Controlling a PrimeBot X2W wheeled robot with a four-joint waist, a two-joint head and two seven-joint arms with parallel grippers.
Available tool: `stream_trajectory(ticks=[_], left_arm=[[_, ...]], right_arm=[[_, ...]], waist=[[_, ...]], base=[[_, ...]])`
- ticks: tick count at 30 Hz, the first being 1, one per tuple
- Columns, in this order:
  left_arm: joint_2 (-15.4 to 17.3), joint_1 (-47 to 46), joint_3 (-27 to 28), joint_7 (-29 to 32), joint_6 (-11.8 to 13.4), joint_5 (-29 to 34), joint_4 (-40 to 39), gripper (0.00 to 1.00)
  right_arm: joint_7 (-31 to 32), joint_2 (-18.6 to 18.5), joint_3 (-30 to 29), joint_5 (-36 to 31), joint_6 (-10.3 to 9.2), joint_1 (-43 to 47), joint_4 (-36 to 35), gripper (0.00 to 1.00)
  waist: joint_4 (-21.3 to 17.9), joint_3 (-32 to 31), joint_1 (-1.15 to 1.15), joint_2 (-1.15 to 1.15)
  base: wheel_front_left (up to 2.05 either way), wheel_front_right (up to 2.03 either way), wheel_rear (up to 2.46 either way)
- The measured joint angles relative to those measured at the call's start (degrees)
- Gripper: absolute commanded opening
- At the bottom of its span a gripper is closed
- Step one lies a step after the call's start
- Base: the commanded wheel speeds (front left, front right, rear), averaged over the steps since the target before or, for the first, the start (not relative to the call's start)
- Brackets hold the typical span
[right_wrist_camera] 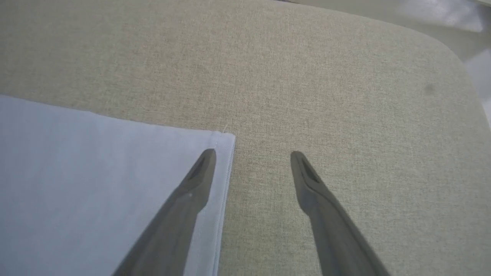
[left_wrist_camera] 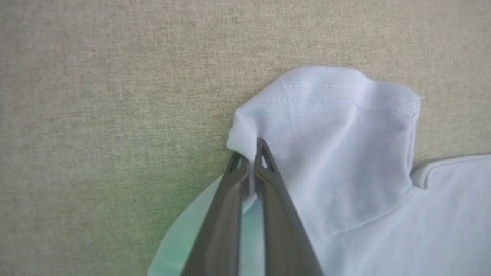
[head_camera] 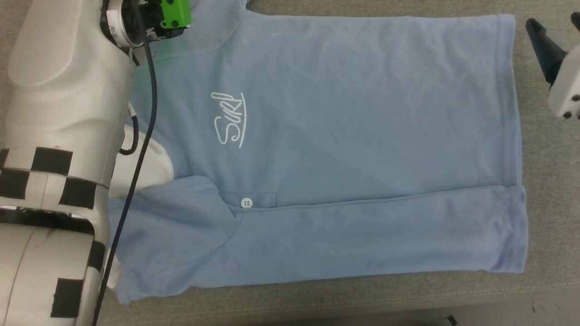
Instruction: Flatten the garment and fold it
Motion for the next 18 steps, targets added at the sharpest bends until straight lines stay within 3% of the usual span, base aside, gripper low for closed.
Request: stream_trajectory(ticks=[8, 18], left_arm=[[-0.34, 1.31, -0.27, -0.16, -0.45, -1.29, -7.31, 0.0], [0.03, 3.05, -0.25, 0.42, -0.36, -1.9, -13.36, 0.0]], right_arm=[[17.81, -5.89, 7.8, -0.44, 0.01, -8.67, 6.19, 1.0], [23.76, -7.49, 11.11, -0.77, -0.01, -10.8, 7.51, 1.0]], waist=[[3.08, 1.06, 0.0, 0.0], [5.71, 3.53, 0.0, 0.0]], base=[[0.0, 0.0, 0.0], [0.0, 0.0, 0.0]])
